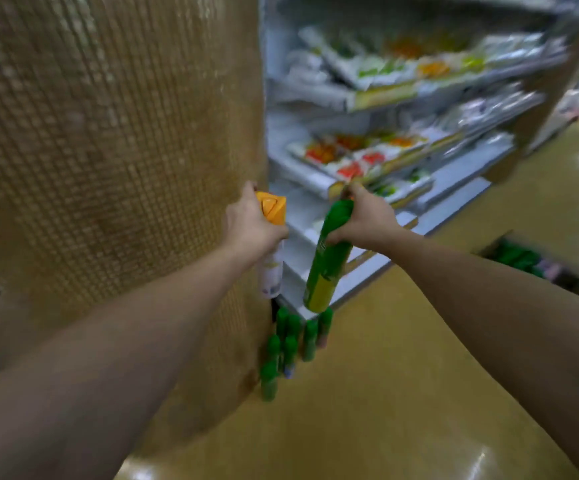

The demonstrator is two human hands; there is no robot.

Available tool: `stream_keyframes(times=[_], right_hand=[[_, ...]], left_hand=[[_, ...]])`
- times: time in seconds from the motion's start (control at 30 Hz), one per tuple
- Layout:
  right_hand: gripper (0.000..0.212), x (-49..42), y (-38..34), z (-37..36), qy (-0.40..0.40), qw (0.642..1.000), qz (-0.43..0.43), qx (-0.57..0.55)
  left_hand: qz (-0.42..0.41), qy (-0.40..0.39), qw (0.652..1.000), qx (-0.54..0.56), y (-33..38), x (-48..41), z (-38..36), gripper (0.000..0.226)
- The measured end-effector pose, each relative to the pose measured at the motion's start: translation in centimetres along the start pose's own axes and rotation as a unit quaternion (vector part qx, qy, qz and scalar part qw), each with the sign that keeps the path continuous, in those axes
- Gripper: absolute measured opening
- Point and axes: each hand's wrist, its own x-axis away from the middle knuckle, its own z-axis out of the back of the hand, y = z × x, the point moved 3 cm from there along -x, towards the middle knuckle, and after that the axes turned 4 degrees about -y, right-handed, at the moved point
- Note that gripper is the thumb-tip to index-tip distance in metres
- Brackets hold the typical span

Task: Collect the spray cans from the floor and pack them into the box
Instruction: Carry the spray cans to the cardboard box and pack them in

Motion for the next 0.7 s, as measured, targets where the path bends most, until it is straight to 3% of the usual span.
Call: stream_keyframes(times=[0.2, 0.33, 0.7], right_hand=[[0.089, 3.4, -1.1, 17.5, 0.104, 0.994, -0.012, 0.012], [0.092, 5.3, 0.6, 26.1, 0.12, 0.991, -0.031, 0.041], [0.091, 8.3, 11.4, 39.3, 0.171, 0.978, -0.123, 0.009]], left_hand=[[-0.113, 0.011, 0.994, 0.01, 16.7, -1.3, 2.8, 0.079], [-0.168, 0.029, 0.985, 0.022, 25.8, -1.9, 2.0, 0.087], [-0.255, -0.049, 0.966, 0.011, 43.7, -3.3, -6.9, 0.075]])
